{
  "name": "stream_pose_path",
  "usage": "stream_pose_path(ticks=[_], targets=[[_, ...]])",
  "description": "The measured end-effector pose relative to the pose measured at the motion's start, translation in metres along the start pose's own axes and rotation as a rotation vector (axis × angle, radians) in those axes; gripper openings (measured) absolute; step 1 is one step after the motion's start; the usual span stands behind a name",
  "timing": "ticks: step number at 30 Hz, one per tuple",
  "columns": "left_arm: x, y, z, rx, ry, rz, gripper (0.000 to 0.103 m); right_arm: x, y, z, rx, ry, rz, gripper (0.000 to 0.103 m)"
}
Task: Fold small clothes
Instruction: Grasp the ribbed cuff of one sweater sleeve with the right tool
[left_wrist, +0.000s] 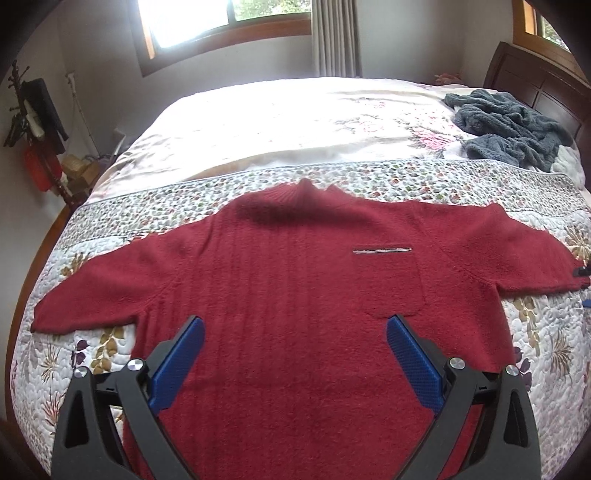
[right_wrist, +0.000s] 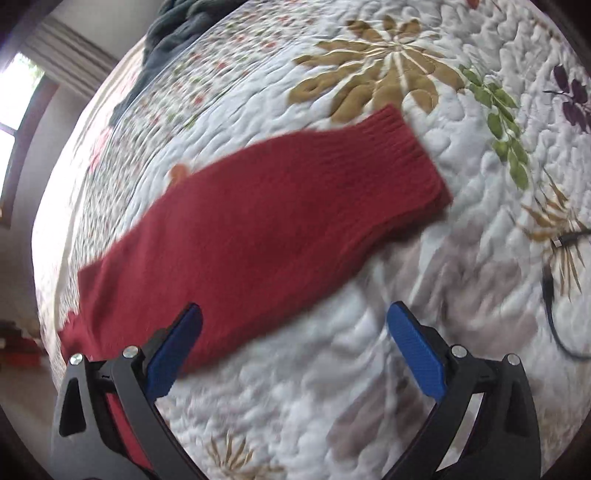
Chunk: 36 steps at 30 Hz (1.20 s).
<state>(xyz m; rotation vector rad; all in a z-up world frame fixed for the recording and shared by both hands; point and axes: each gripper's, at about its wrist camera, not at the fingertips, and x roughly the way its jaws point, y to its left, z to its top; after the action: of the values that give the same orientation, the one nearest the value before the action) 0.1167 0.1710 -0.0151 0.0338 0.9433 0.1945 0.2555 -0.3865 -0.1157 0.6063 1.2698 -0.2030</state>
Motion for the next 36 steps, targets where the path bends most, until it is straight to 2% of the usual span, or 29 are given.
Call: stream_pose_path(ticks=[5,6,8,11,12,13,15,18,21,23,27,32,36], targets=[[0.005,-0.004,-0.007,0.047,-0.007,0.030,0.099,0.008,-0.009,0.019,0.024,-0.010,0.010,0.095],[0.006,-0.004,-0.007,0.047,-0.005,0.032,0.099,0.008,-0.010,0.022,0.030,-0.014,0.017,0.091],[0.009,-0.003,-0.007,0.042,0.002,0.031,0.099,0.007,-0.012,0.027,0.041,-0.022,0.009,0.076],[0.012,-0.003,-0.007,0.031,0.009,0.029,0.099,0.005,-0.020,0.034,0.060,-0.035,0.007,0.049],[0.012,-0.003,-0.008,0.030,0.010,0.029,0.099,0.003,-0.022,0.035,0.058,-0.042,0.010,0.031],[0.013,-0.004,-0.009,0.029,0.011,0.029,0.099,0.001,-0.025,0.035,0.060,-0.045,0.020,0.021],[0.012,-0.005,-0.011,0.027,0.014,0.023,0.099,-0.005,-0.029,0.035,0.062,-0.052,0.076,0.011],[0.010,-0.007,-0.013,0.033,0.014,0.018,0.099,-0.014,-0.020,0.033,0.017,-0.087,0.048,0.011],[0.011,-0.002,-0.014,0.018,0.026,0.016,0.099,-0.016,0.001,0.028,-0.069,-0.115,-0.069,0.011],[0.012,0.003,-0.014,-0.001,0.035,0.017,0.099,-0.017,0.016,0.024,-0.118,-0.136,-0.110,0.010],[0.016,0.016,-0.012,-0.026,0.041,0.036,0.099,-0.020,0.039,0.020,-0.121,-0.158,-0.085,0.010],[0.021,0.029,-0.010,-0.051,0.048,0.050,0.099,-0.038,0.093,-0.003,-0.266,-0.191,-0.014,0.010],[0.024,0.037,-0.012,-0.069,0.061,0.049,0.099,-0.042,0.152,-0.028,-0.400,-0.193,0.044,0.010]])
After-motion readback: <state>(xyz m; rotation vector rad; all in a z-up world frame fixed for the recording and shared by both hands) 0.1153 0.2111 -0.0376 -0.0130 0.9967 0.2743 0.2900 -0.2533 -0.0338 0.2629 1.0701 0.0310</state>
